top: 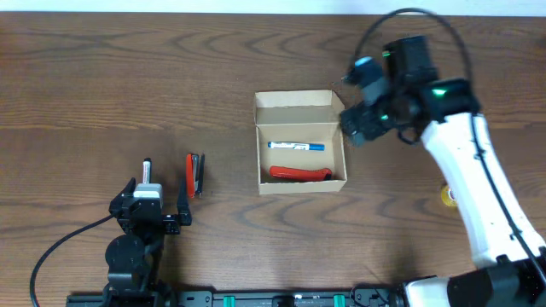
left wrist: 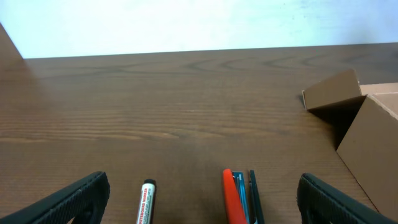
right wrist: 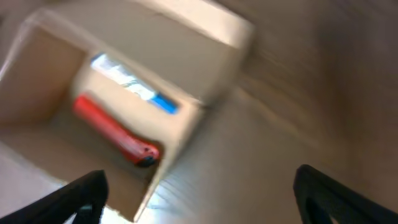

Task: Pack container
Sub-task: 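Move the right gripper to the yellow tape roll and grasp it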

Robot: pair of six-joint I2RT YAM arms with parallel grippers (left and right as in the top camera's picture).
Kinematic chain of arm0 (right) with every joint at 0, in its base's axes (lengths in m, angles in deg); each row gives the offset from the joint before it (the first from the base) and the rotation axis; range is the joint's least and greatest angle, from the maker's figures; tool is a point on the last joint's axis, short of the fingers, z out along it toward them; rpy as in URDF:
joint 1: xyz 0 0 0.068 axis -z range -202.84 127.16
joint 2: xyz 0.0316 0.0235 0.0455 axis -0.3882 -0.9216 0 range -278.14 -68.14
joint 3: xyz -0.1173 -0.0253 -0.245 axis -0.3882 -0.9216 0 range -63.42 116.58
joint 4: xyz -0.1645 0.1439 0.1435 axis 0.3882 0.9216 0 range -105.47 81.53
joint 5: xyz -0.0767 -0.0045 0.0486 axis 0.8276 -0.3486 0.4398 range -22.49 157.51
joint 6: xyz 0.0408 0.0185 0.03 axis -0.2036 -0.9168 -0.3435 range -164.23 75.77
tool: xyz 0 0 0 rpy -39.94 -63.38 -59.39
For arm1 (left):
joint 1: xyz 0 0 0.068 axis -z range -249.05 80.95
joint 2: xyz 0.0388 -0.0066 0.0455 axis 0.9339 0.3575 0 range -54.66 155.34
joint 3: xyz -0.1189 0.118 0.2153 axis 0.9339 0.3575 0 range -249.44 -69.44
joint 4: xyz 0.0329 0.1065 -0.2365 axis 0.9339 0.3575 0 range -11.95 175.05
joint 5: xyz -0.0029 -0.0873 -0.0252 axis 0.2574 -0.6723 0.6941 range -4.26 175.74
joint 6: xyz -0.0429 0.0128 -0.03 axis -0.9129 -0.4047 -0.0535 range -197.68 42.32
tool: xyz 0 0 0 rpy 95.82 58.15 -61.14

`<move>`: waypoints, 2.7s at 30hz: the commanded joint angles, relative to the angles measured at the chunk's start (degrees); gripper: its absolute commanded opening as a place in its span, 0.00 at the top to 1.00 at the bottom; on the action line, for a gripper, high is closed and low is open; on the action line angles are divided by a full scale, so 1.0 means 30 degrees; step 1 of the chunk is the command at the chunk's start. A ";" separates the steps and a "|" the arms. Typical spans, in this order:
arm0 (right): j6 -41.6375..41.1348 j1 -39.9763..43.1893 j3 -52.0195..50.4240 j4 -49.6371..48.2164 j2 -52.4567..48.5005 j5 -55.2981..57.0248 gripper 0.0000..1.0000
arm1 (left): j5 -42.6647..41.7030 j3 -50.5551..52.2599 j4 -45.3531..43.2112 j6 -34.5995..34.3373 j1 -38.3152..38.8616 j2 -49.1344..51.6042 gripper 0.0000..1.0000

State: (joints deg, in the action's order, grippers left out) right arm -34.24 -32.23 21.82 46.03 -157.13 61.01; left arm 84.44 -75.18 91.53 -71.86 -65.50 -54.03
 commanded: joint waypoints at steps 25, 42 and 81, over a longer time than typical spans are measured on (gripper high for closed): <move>-1.1387 0.9748 -0.5880 -0.1056 -0.0328 0.5034 0.01 | -0.0073 0.0495 0.0204 -0.0095 0.0058 -0.0109 0.05; -1.1162 0.9748 -1.1395 -0.5880 -0.0342 0.5020 0.01 | -0.0073 0.0495 0.0204 -0.1158 0.0058 -0.0109 0.05; -0.9143 0.9238 -1.1460 -0.8845 -0.3781 0.1785 0.99 | -0.0073 0.0495 0.0204 -0.1158 0.0058 -0.0109 0.05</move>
State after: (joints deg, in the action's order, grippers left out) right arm -63.92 -3.27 -11.76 19.36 -166.16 71.52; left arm 84.44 -75.18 91.53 -74.88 -65.50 -54.03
